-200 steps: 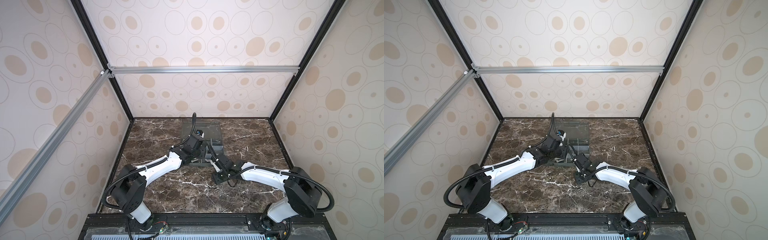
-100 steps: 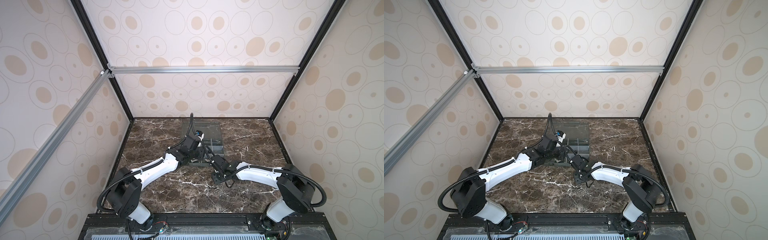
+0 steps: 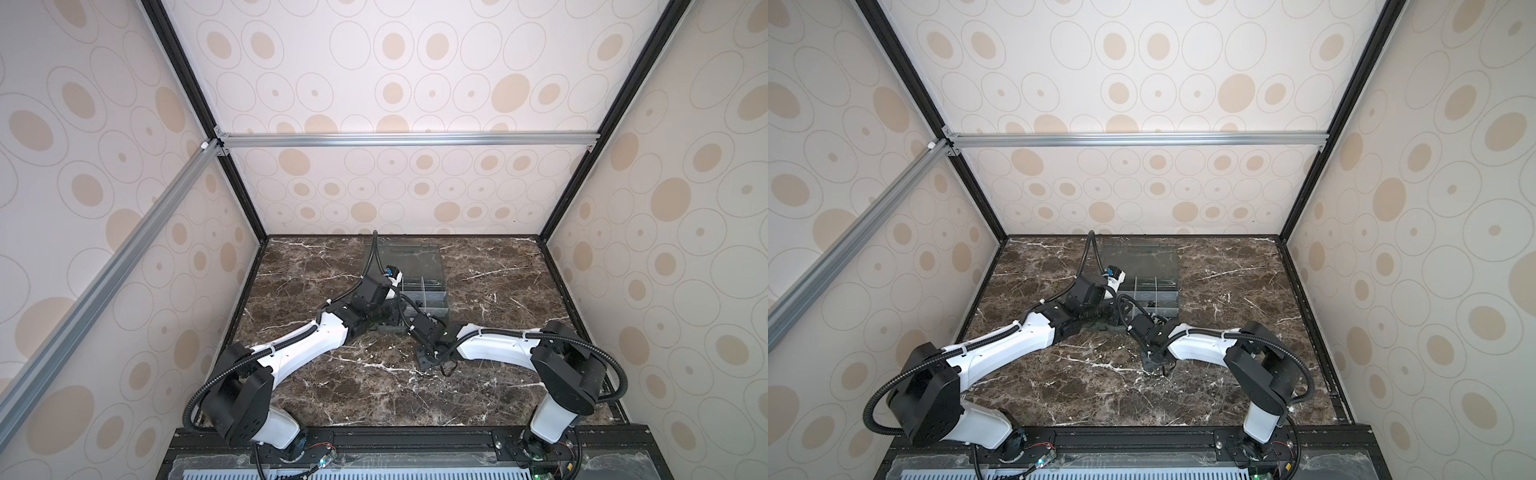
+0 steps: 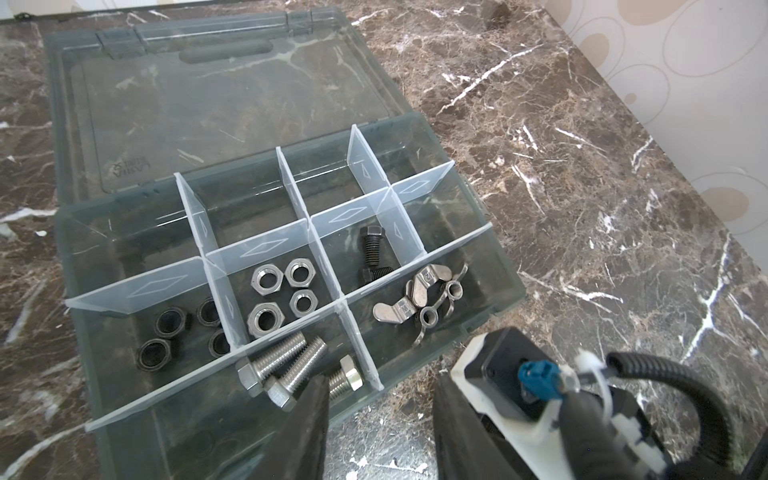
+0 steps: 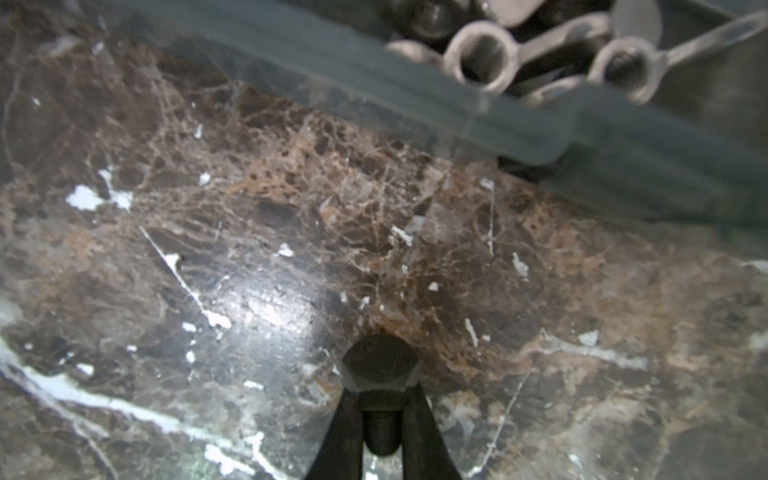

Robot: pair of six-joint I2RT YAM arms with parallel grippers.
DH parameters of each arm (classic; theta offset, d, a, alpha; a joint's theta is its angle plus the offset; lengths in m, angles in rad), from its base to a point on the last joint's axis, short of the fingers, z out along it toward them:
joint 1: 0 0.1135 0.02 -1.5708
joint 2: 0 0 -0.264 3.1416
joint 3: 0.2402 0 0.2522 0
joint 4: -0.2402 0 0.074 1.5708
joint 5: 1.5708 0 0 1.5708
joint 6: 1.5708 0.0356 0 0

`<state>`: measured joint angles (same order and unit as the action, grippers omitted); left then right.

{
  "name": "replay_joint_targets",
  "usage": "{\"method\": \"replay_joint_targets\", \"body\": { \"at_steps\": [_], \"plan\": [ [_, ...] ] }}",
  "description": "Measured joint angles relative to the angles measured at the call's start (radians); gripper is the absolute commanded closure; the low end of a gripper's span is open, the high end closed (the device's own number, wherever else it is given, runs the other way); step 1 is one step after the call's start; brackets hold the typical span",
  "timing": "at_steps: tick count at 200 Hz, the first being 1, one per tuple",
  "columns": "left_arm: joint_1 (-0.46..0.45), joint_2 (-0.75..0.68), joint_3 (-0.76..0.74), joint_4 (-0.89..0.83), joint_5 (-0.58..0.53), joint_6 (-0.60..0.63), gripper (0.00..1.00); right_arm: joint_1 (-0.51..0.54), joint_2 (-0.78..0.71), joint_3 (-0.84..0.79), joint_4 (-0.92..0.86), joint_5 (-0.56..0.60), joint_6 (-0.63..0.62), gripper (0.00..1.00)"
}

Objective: Sort the screws and nuts into containers
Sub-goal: 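Lower the right gripper onto the last black bolt and close, then carry the black bolt over the organizer and release it into the bolt compartment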

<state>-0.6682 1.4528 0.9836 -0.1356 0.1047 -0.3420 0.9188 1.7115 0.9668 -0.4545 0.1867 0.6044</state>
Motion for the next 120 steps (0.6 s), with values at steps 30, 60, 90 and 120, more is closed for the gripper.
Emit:
{"method": "replay_joint_targets", "body": {
  "at_steps": [30,60,90,120],
  "plan": [
    [0.015,-0.024,-0.032,0.0,0.021,0.022,0.6,0.021,0.0,0.0,-0.002,0.024,0.027,0.92],
    [0.03,-0.06,-0.074,0.001,0.041,0.031,0.61,0.037,0.0,0.008,-0.012,0.045,0.043,0.93],
    [0.037,-0.095,-0.091,0.004,0.055,0.032,0.6,0.043,-0.009,0.072,-0.062,0.07,0.044,0.92],
    [0.039,-0.133,-0.141,0.047,0.065,0.021,0.61,0.035,-0.02,0.204,-0.111,0.118,0.012,0.92]
  ]
}}
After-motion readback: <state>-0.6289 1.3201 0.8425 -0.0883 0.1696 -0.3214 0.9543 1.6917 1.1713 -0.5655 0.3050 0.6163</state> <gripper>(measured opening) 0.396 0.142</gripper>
